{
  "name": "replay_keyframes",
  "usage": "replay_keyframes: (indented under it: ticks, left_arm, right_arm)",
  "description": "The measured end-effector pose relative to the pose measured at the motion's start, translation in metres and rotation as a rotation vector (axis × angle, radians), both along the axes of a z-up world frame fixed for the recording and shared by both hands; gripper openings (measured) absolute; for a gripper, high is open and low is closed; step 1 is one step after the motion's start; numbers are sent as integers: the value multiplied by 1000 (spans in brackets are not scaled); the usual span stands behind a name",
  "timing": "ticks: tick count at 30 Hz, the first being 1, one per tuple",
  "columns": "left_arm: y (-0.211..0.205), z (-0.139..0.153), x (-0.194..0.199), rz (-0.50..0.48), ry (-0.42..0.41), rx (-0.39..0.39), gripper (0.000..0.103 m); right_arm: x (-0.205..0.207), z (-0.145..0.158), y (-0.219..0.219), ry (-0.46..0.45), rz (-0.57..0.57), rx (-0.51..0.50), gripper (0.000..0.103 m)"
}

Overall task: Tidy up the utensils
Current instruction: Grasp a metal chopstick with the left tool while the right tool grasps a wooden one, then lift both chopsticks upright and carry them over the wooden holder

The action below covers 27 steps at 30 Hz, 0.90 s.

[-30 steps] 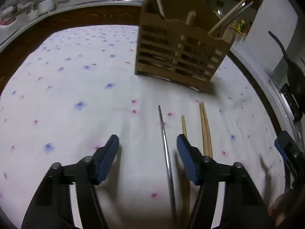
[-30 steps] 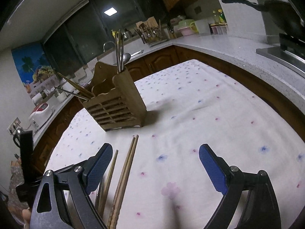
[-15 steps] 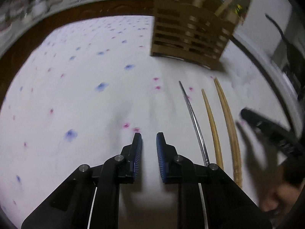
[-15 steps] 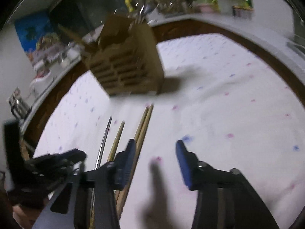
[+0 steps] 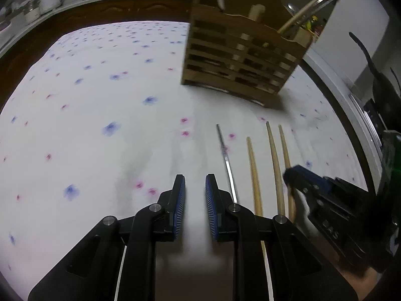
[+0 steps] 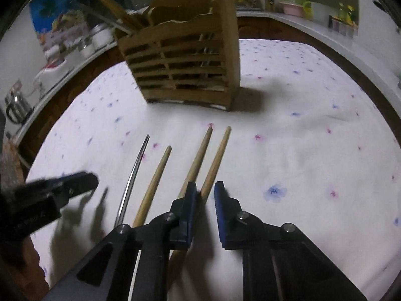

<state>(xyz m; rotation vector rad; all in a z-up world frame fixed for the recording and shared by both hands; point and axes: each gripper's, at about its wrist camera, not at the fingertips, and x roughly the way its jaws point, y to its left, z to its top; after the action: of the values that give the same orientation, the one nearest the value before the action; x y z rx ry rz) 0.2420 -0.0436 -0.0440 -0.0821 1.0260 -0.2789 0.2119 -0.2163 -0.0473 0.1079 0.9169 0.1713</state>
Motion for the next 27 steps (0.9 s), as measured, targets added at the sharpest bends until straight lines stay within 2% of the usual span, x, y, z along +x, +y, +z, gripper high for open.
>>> replay_keyframes:
  ticks: [9, 12, 17, 22, 27]
  left_arm:
    - [-29, -8, 27, -63, 45, -12, 17]
    - [-37, -8, 25, -86, 20, 46, 17]
    - [-30, -8, 14, -111, 13, 61, 15]
    - [-24, -8, 25, -74, 59, 10, 15]
    - [-41, -7, 40, -76, 37, 55, 15]
  right_arm:
    - [-30, 2, -50, 33, -29, 37, 10]
    - [-31, 3, -61, 32, -68, 86, 17]
    - [-19, 4, -67, 16, -122, 95, 20]
    - [-4, 1, -67, 10, -129, 90, 19]
    - [13, 0, -60, 1, -122, 49, 20]
